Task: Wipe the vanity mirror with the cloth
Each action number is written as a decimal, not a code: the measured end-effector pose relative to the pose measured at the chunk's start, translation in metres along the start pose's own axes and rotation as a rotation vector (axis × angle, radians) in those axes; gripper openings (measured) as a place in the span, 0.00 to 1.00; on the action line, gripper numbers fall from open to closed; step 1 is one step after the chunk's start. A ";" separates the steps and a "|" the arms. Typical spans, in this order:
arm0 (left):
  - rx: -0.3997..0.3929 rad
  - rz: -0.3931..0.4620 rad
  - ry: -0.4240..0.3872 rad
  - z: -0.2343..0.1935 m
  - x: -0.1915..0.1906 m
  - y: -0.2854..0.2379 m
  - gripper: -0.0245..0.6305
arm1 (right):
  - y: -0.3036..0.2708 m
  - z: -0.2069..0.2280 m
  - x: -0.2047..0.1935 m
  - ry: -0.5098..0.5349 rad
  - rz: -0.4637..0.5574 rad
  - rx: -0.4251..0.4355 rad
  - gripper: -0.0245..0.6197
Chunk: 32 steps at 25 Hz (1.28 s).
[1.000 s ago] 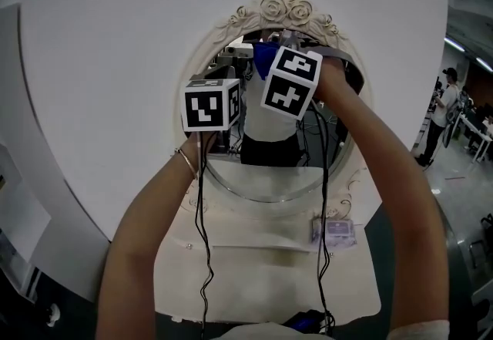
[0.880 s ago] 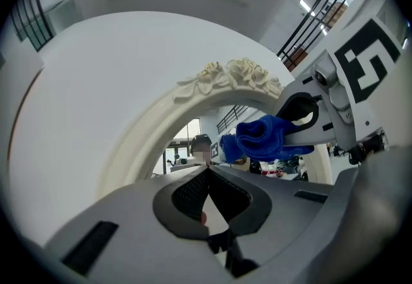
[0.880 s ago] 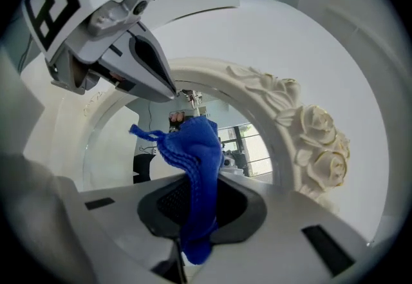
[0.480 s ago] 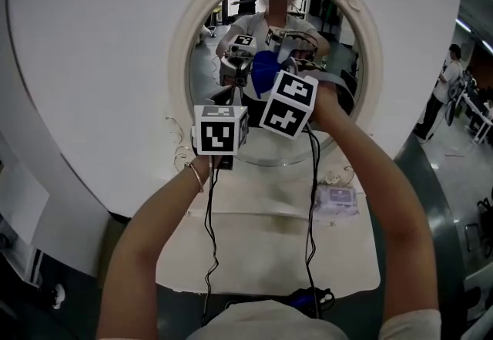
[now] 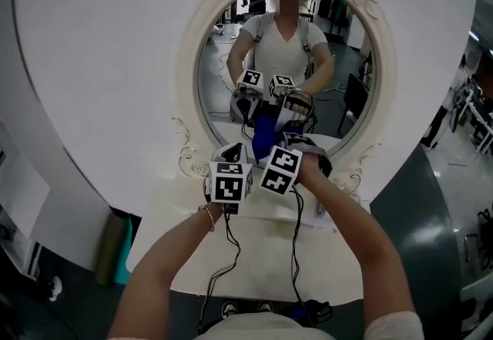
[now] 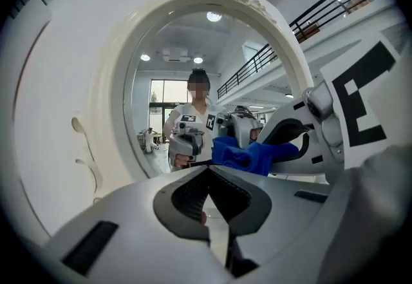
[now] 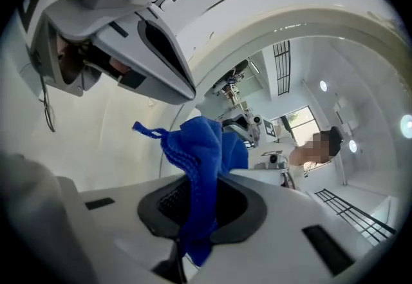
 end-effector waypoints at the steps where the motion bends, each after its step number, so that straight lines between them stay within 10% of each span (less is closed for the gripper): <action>1: -0.001 -0.011 0.006 0.002 -0.010 -0.001 0.04 | -0.008 -0.009 -0.003 -0.006 -0.001 0.010 0.14; 17: 0.007 -0.138 0.073 0.013 -0.117 0.002 0.04 | -0.067 -0.096 -0.039 -0.074 -0.034 0.161 0.14; 32: 0.030 0.306 -0.065 -0.009 0.140 0.010 0.04 | 0.079 0.094 -0.029 0.158 0.044 -0.147 0.14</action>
Point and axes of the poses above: the fingertips, and each gripper's own axes: y backward along the fingers, z to its right, x out of its top, the point moved 3 cm from there along y, backward along the fingers, and after that the axes turned 10 degrees about -y, right-handed, at the moved point
